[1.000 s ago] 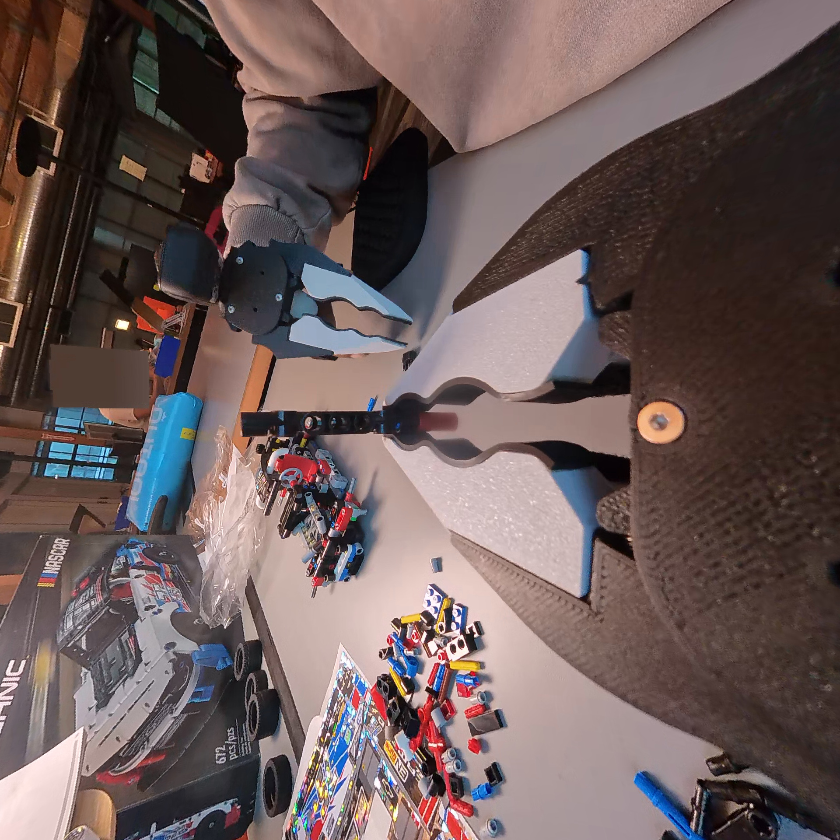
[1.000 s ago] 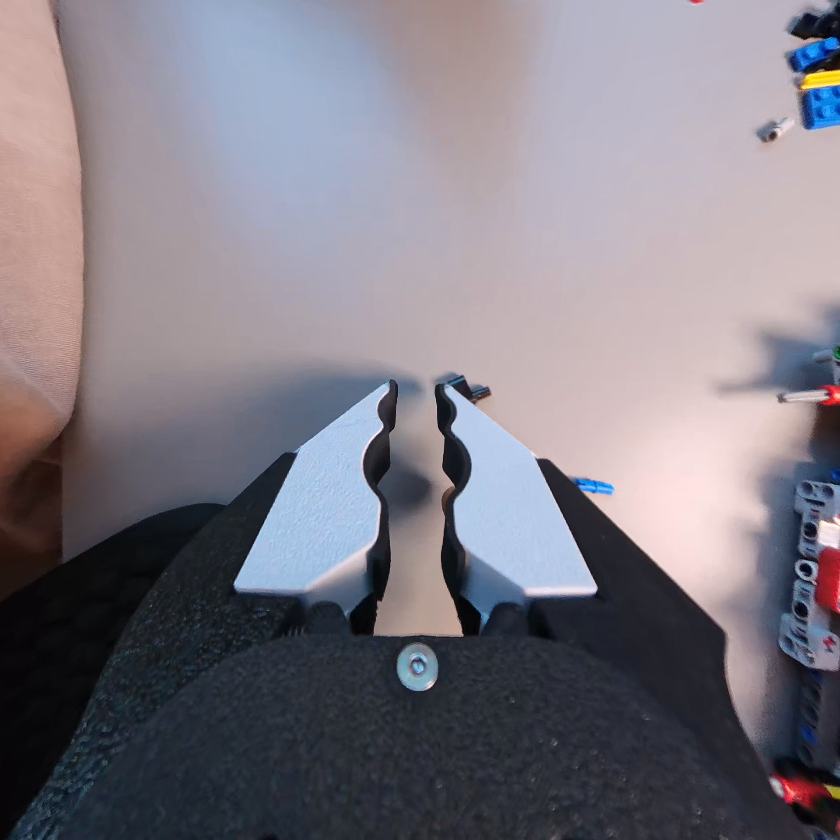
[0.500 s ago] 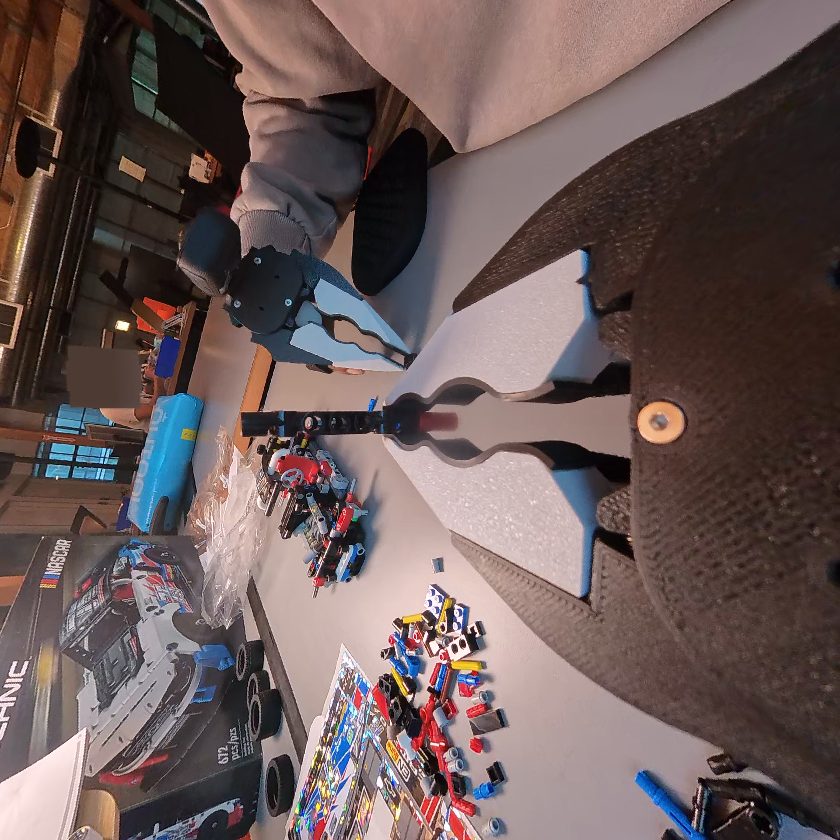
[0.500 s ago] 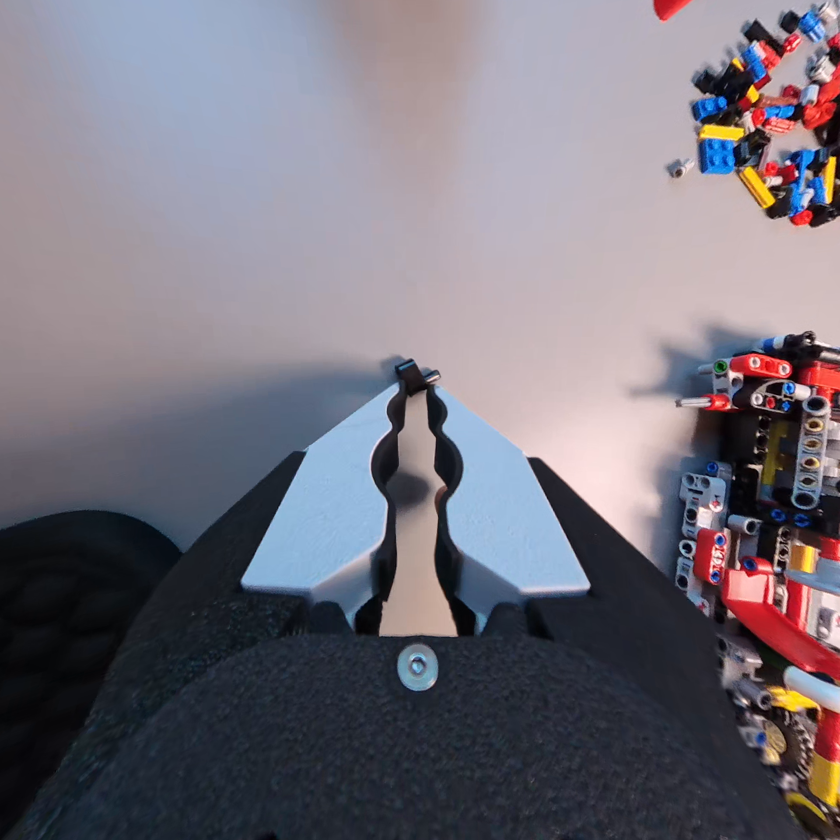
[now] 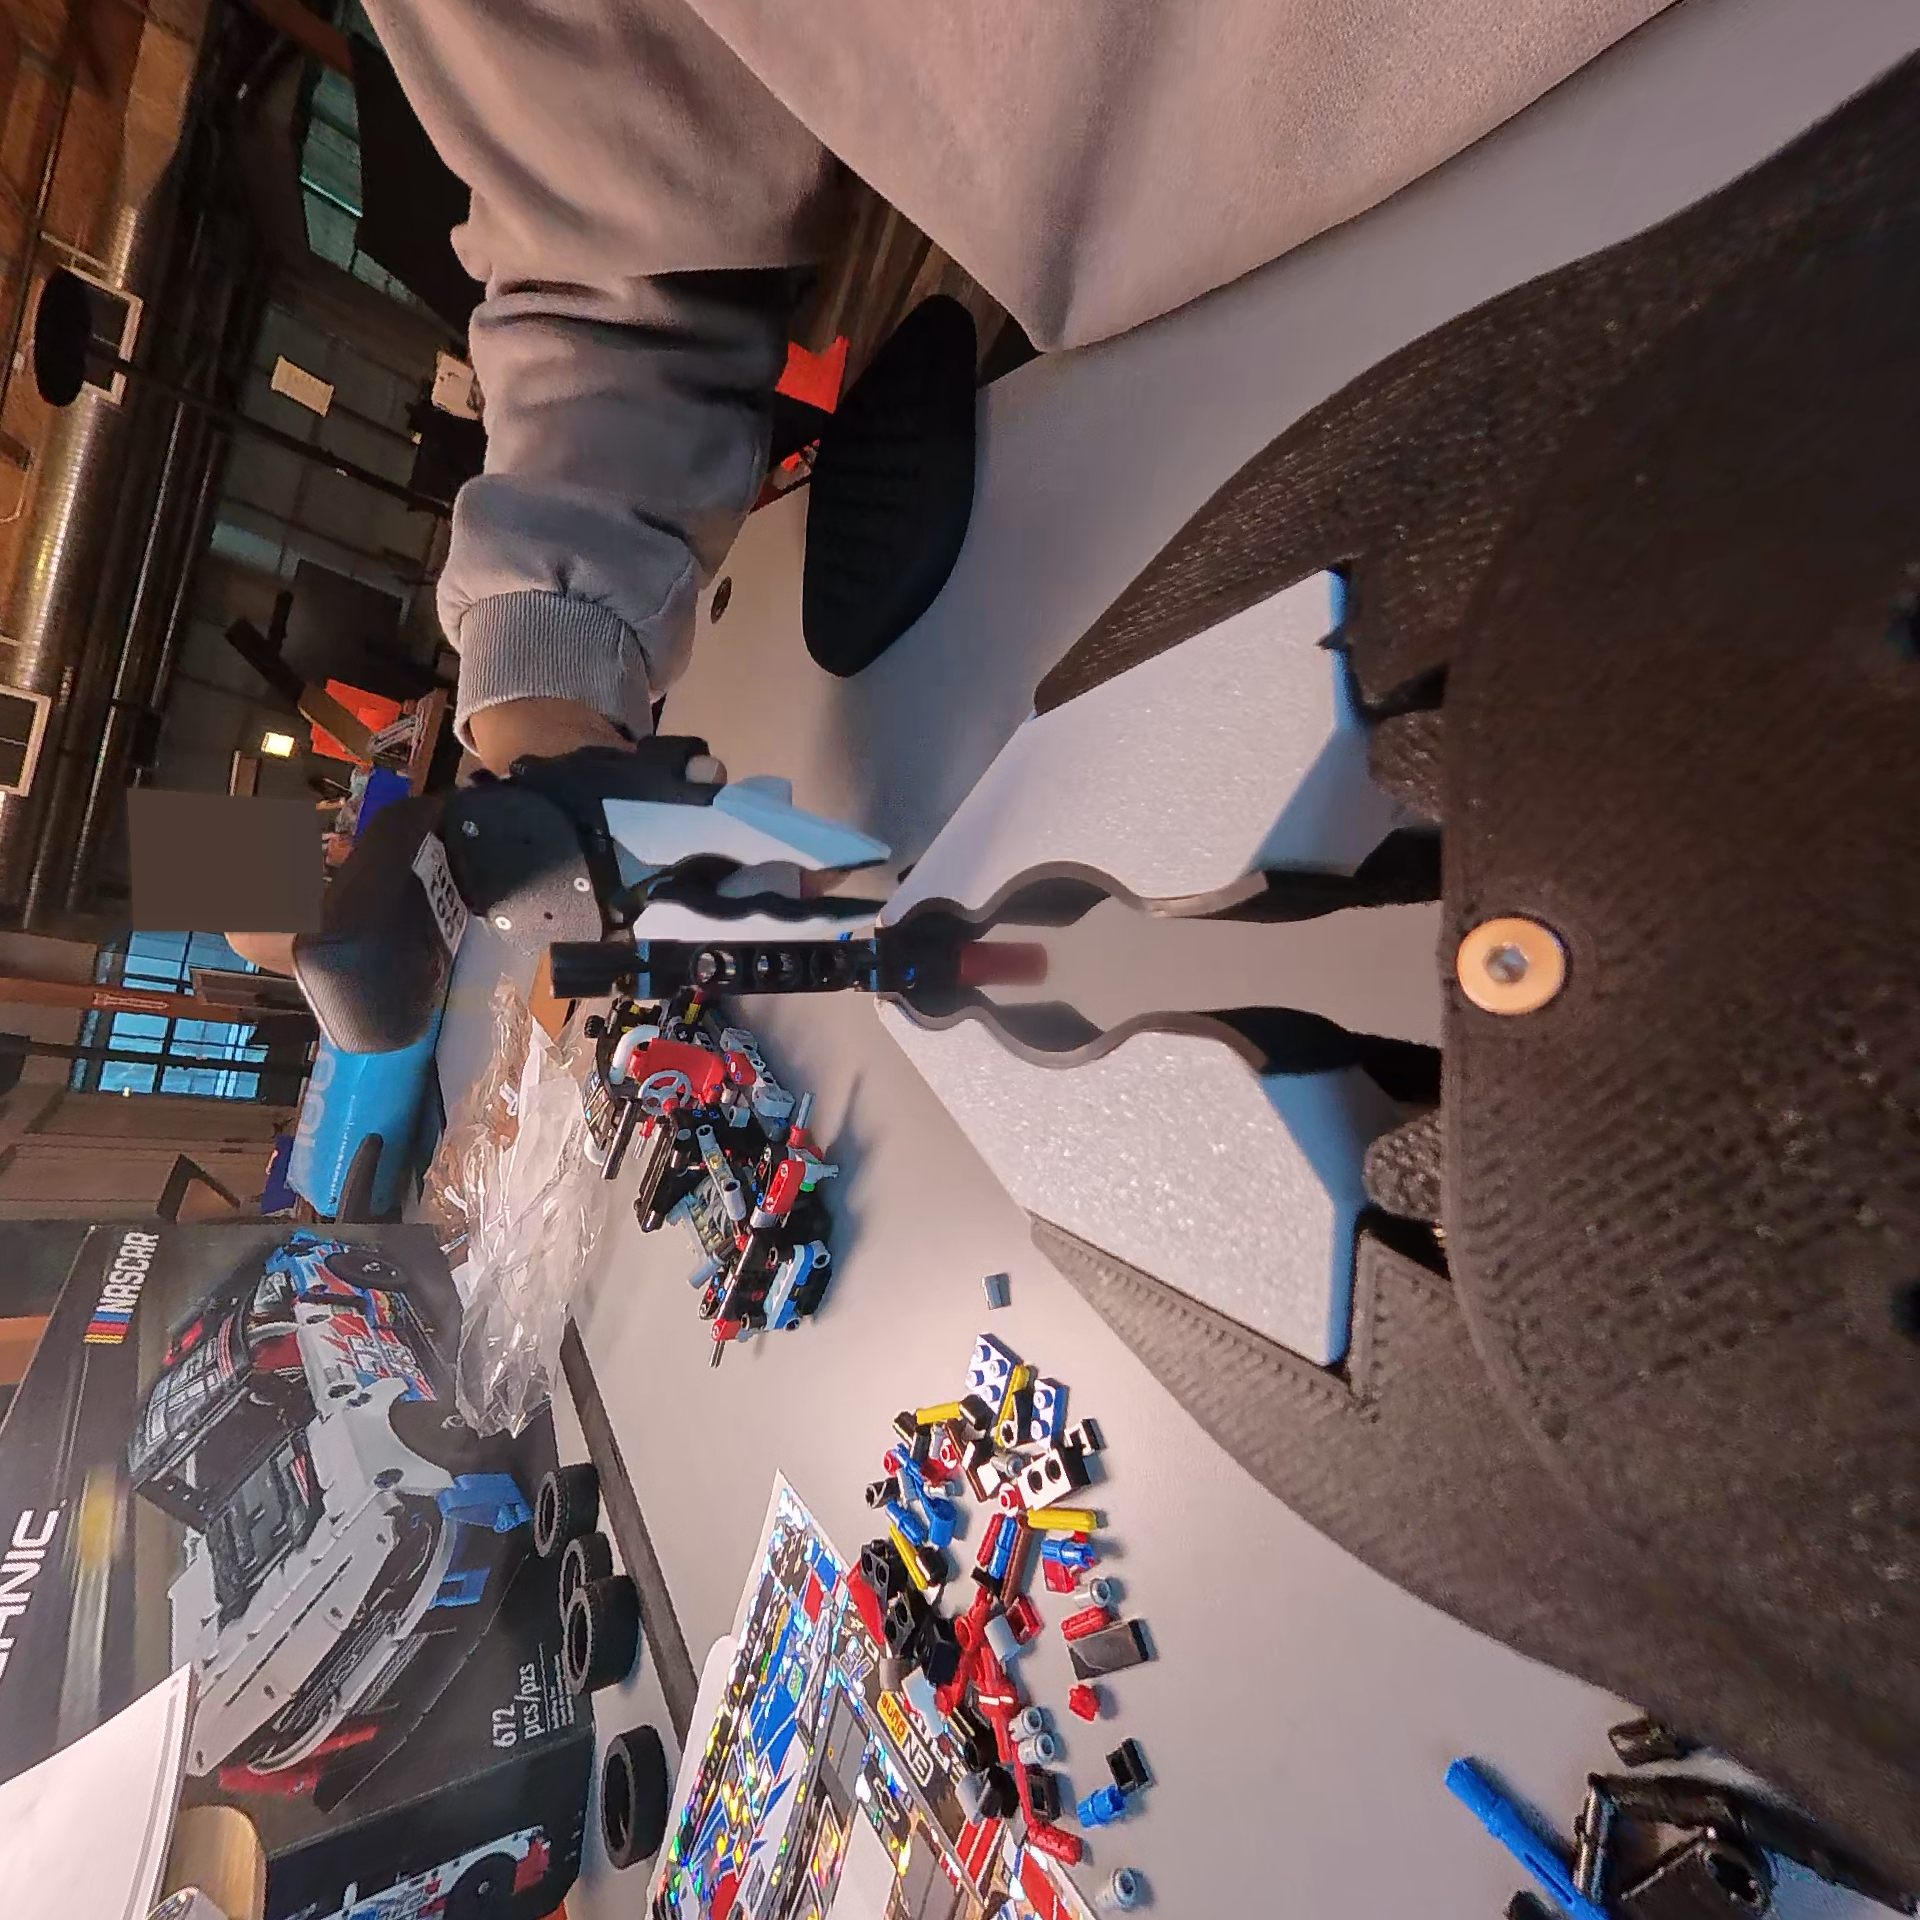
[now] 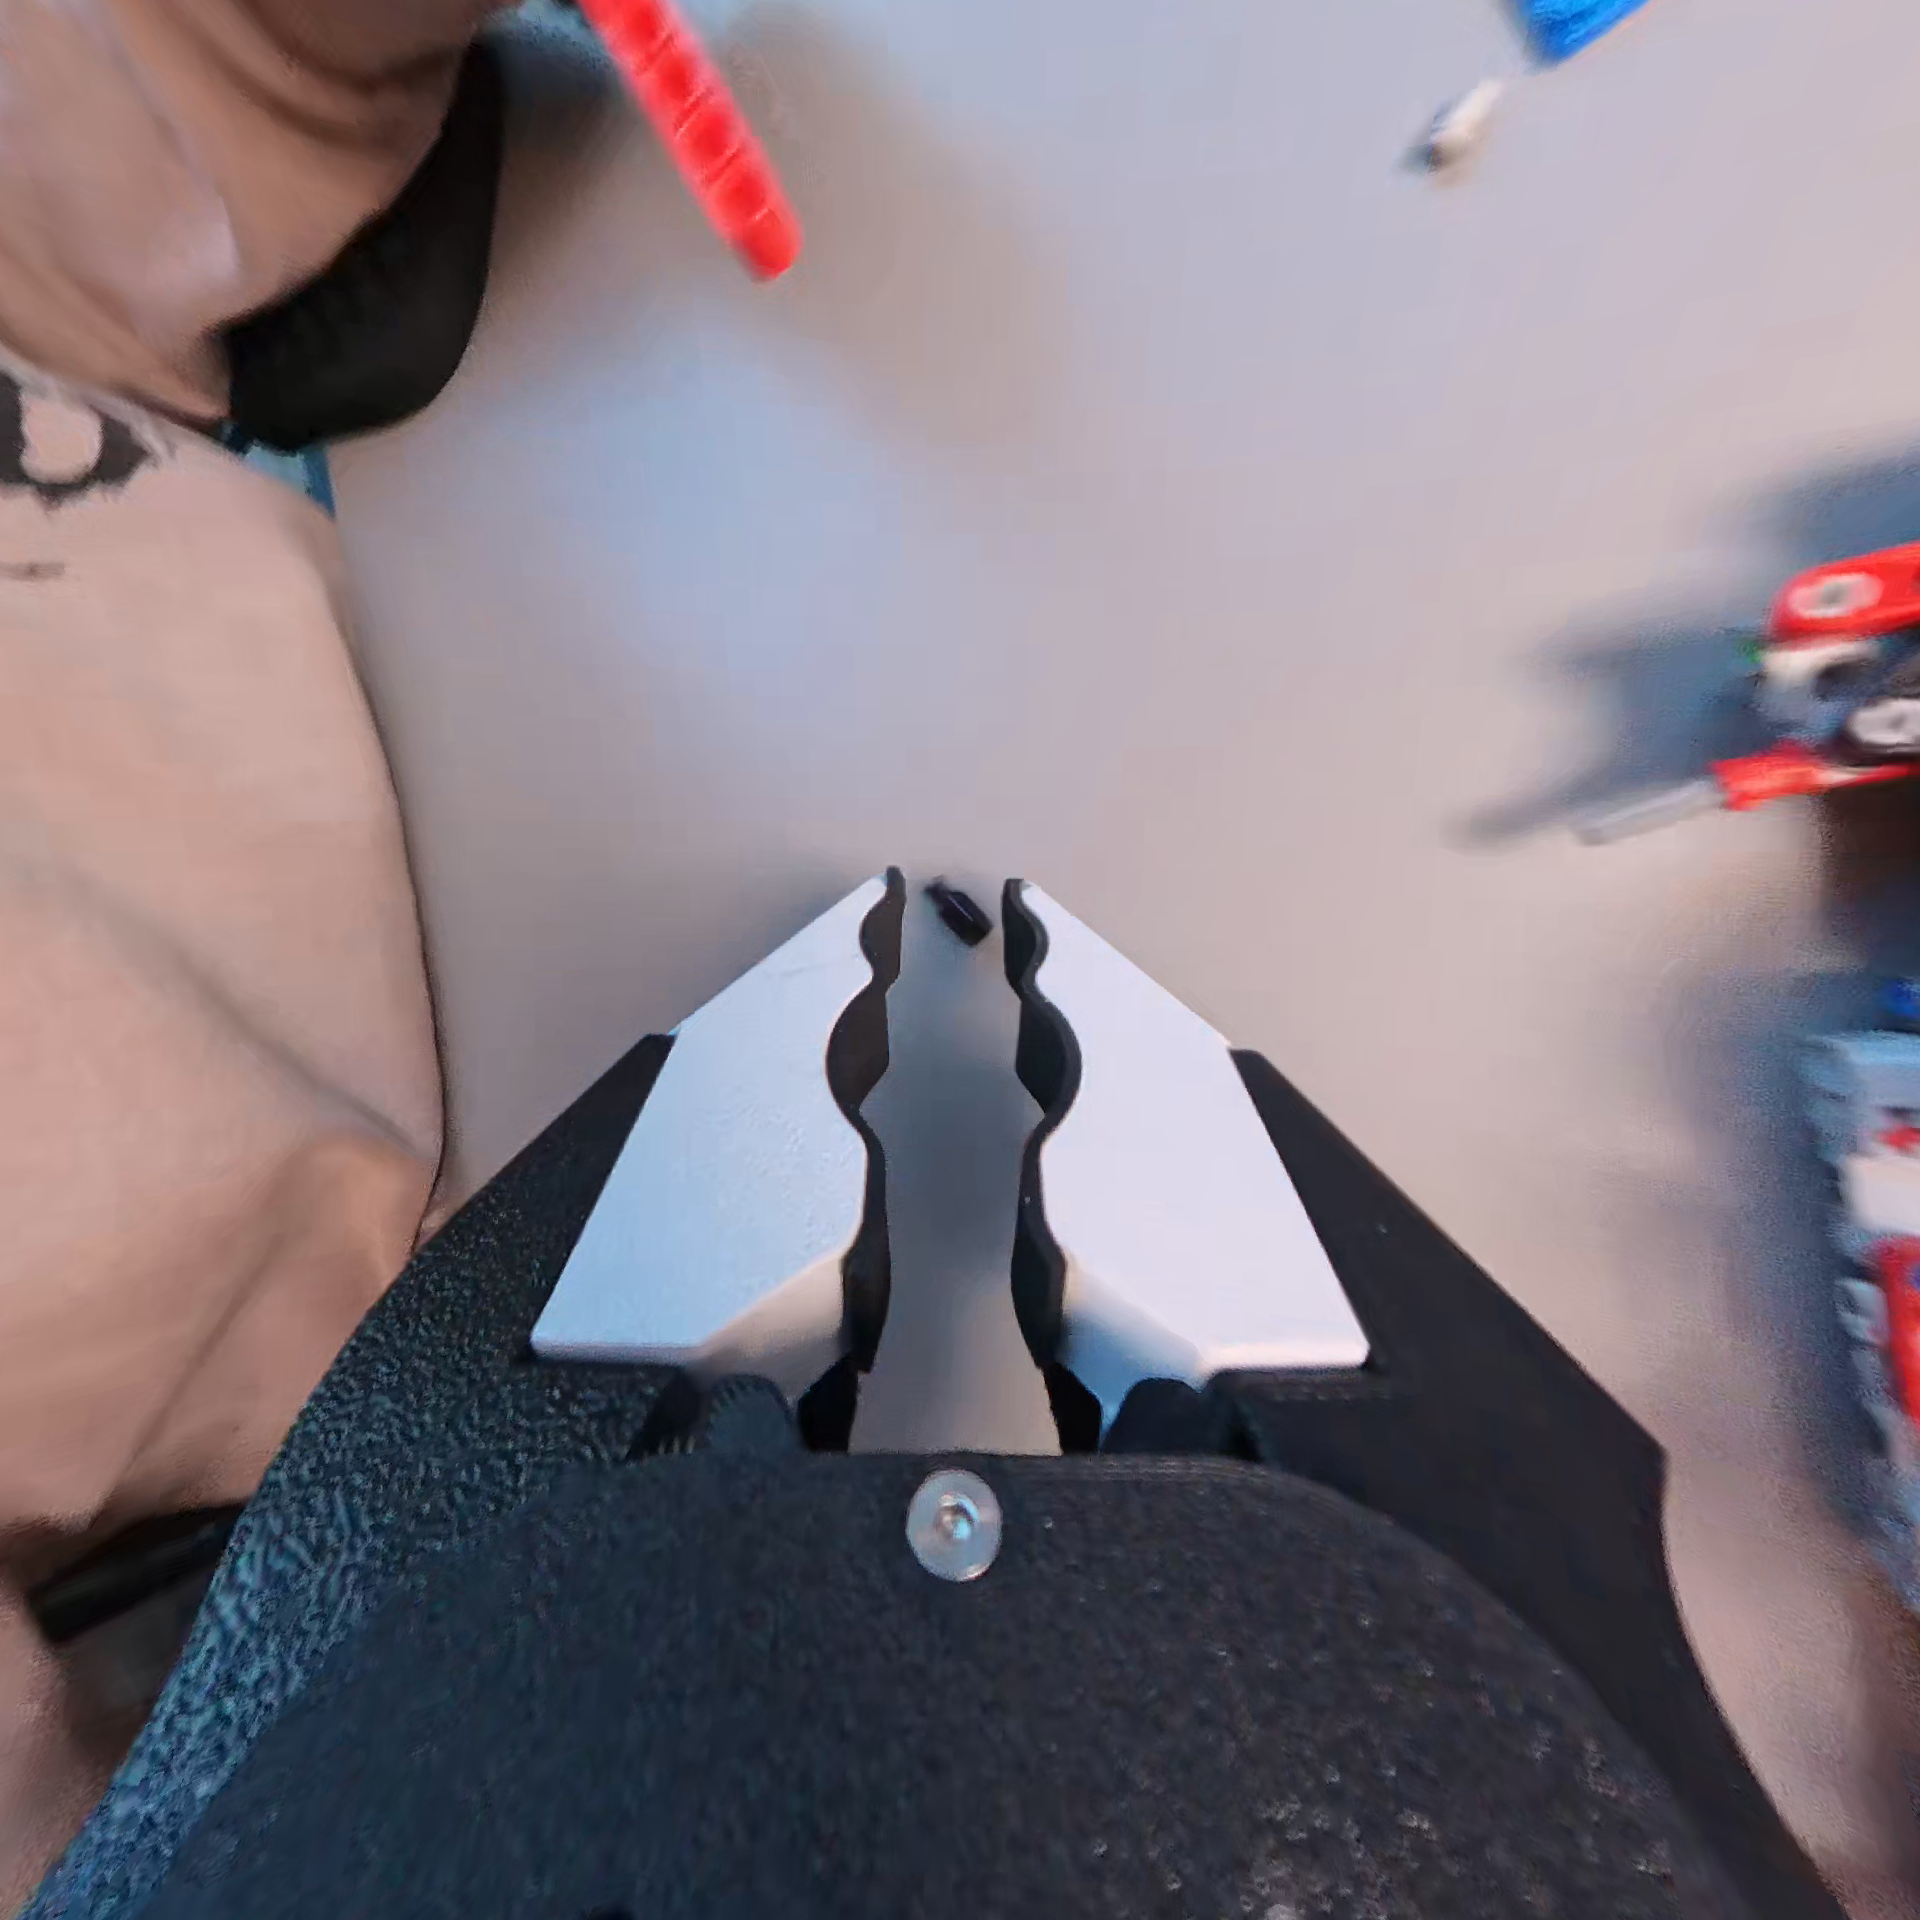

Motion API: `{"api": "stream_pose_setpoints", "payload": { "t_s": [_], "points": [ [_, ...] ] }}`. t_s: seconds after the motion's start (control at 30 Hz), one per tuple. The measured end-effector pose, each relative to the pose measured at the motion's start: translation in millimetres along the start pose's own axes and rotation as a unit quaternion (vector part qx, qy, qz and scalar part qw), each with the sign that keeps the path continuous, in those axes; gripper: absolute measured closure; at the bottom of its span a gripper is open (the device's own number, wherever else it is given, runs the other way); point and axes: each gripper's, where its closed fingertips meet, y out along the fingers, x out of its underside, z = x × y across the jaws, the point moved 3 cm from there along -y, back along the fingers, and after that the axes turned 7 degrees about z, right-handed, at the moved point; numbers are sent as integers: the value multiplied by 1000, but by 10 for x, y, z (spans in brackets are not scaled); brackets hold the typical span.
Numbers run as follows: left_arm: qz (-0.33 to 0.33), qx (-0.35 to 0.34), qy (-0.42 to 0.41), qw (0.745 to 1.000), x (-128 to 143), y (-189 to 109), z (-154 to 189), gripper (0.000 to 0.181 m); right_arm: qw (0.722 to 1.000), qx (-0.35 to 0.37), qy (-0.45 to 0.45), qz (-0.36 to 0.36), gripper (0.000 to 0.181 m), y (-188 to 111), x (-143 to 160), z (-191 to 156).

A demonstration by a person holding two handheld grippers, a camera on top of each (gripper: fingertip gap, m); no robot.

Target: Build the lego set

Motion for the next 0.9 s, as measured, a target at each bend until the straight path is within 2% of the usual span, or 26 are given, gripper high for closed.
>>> {"api": "stream_pose_setpoints", "payload": {
  "t_s": [0.1, 0.17, 0.27, 0.43, 0.57, 0.9],
  "points": [
    [1, -1, -1, 1000, -7, -10, -10, 176, 998, 49, -5, 40, 166, -76, -149, 191],
    [1, 0, -2, 1000, -6, -12, -15, 176, 995, 67, -54, 45, 167, -96, -167, 196],
    [0, 1, -2, 1000, 0, -7, -14, 176, 985, 101, -139, 19, 167, -80, -76, 169],
    [-4, 3, -4, 1000, 21, 6, -11, 176, 977, 152, -147, -21, 163, -33, 85, 237],
    [-7, 3, -5, 1000, 37, 14, -9, 176, 979, 140, -149, -10, 162, 22, 56, 241],
    [-8, 4, -5, 1000, 43, 14, -10, 176, 982, 109, -147, -36, 168, -5, -2, 253]
  ]
}}
